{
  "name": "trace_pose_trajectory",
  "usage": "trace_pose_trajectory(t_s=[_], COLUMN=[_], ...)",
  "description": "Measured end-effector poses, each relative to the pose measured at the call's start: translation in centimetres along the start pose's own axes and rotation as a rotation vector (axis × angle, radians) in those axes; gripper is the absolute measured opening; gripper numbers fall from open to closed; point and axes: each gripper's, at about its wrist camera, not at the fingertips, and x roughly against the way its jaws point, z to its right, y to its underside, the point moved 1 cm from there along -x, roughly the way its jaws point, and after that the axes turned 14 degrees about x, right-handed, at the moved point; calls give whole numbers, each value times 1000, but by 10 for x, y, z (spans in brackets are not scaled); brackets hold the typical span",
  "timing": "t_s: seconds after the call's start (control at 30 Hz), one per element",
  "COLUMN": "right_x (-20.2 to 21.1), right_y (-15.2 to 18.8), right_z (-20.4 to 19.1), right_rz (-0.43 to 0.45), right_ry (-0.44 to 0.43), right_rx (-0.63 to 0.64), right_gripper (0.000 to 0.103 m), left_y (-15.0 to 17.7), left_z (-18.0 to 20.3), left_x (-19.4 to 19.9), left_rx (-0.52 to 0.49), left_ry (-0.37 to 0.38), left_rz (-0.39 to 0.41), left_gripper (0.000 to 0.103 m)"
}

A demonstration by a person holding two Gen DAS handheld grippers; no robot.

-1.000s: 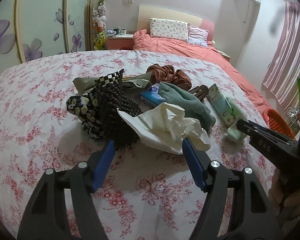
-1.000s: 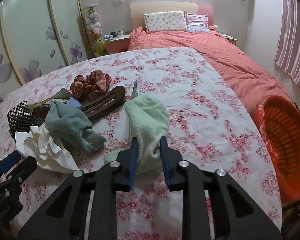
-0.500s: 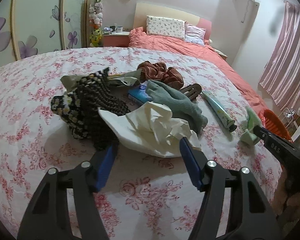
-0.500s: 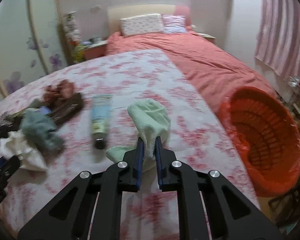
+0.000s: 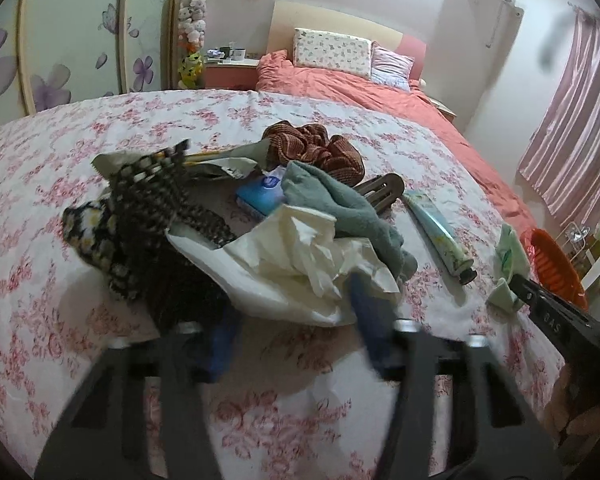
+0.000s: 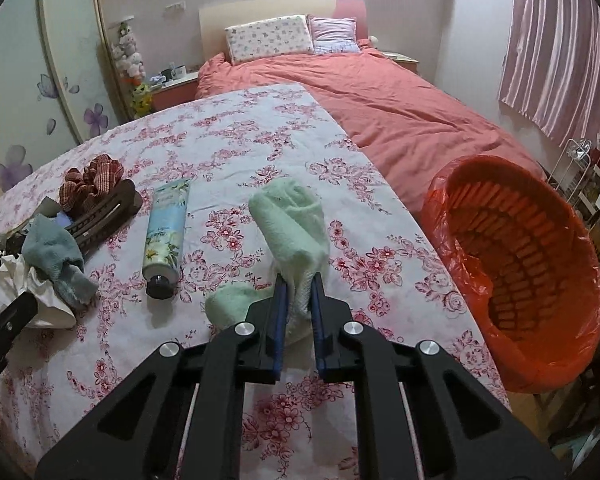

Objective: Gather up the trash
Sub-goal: 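Grasp the crumpled white tissue with the left gripper while the right holds the sock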

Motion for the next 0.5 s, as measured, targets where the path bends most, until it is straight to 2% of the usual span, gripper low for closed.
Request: trace_pose_trajectory(t_s=[0.23,0.5], right_x=[2,16], right_y=[1,4], right_z=[0,0], right_rz=[3,41], right_ry=[-3,-8], right_rx=[-3,6], right_gripper=[12,12], left_y=[0,-1], left_z=[2,7], left_x=[10,26], left_rx=[-24,-54], left_ry=[14,17], left_rz=[36,70], left_gripper=[29,26])
